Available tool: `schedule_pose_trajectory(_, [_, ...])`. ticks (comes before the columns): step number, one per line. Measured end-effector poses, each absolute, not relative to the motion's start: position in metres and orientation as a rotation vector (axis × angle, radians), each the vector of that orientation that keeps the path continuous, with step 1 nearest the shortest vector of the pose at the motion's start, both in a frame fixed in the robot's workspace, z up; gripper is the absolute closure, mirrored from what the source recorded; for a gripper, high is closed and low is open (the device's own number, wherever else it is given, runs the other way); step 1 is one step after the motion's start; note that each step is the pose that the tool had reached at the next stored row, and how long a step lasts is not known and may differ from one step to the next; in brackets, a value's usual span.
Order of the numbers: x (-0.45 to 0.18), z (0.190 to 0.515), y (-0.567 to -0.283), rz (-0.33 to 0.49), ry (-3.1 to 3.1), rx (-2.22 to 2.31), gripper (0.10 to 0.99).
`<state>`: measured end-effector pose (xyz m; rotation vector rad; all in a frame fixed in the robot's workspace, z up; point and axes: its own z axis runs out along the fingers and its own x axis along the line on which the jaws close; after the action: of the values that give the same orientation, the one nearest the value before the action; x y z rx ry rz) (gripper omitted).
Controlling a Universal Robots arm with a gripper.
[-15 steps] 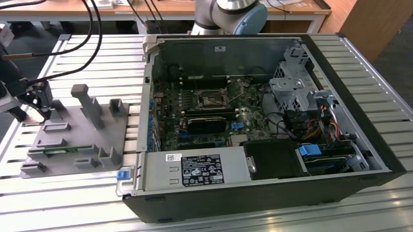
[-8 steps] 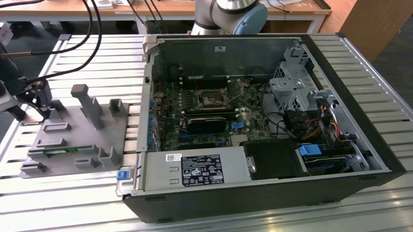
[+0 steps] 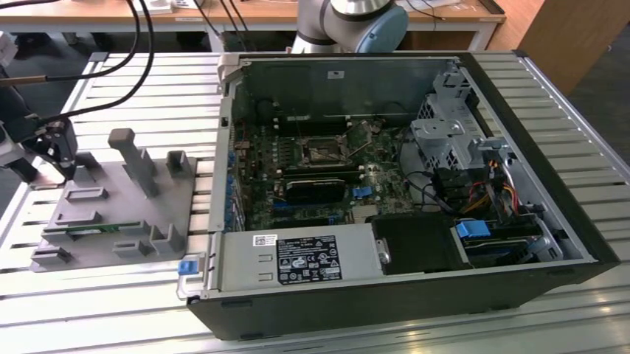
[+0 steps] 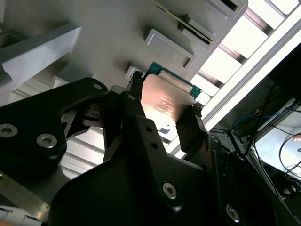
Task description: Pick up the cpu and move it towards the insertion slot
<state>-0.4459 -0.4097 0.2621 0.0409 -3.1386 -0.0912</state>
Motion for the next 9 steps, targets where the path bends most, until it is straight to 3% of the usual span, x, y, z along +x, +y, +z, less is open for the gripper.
schedule_pose_trajectory(9, [-0.4459, 0.268, -0.4097, -0.091, -3.139, 0.041, 0.545])
